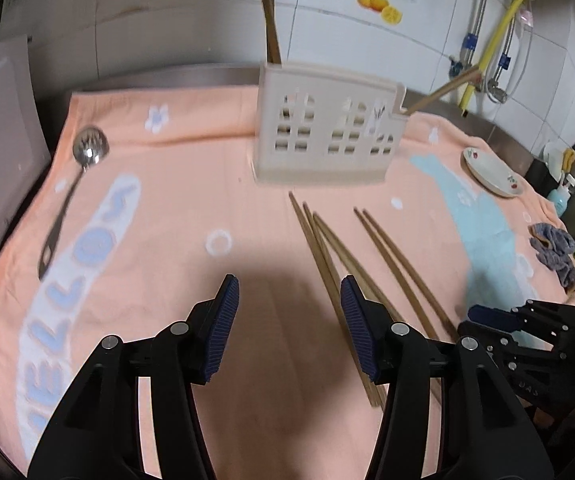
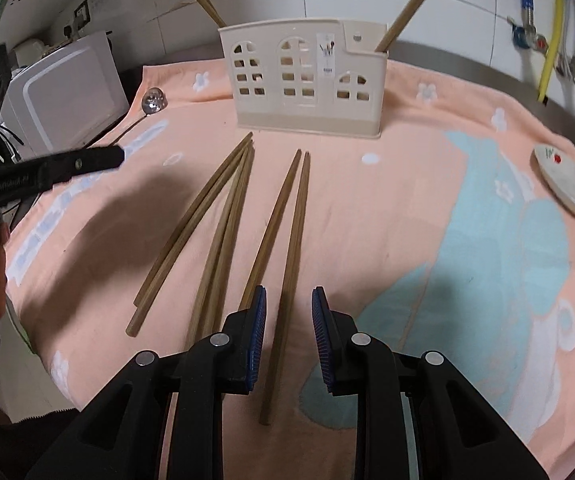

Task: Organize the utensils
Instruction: 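Move both open tools back over the remaining chopsticks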

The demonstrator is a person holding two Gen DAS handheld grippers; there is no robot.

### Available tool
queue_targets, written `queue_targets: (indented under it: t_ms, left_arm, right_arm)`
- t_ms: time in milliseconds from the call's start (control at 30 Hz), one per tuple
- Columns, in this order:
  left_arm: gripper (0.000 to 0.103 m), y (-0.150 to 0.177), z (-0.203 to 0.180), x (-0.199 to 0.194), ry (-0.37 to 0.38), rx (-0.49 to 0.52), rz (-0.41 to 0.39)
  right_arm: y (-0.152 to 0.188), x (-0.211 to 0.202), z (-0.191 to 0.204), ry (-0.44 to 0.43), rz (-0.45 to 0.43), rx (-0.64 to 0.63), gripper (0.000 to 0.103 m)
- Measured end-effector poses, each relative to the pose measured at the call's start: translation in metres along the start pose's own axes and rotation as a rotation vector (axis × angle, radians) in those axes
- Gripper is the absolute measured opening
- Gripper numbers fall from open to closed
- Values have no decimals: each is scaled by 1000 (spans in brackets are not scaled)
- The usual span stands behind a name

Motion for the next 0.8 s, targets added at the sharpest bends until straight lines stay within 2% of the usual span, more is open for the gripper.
queue_targets:
  t_ms: [200, 800]
  left_arm:
    - [53, 16, -3, 8, 16, -15, 33]
    - [53, 27, -20, 20, 44, -13, 77]
  right_arm:
    - [3, 6, 1, 1, 12, 9, 21]
    - [7, 13, 0, 40, 15, 0, 12]
Point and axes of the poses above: each gripper's, at about its wrist camera, not at the fingertips, and x roughly the way its jaws point, z to its left, y to its underside, the point moved 6 cm from there along x, roughly the way its jaws point, and after that the axes turned 14 degrees about x, right-handed, at the moved point
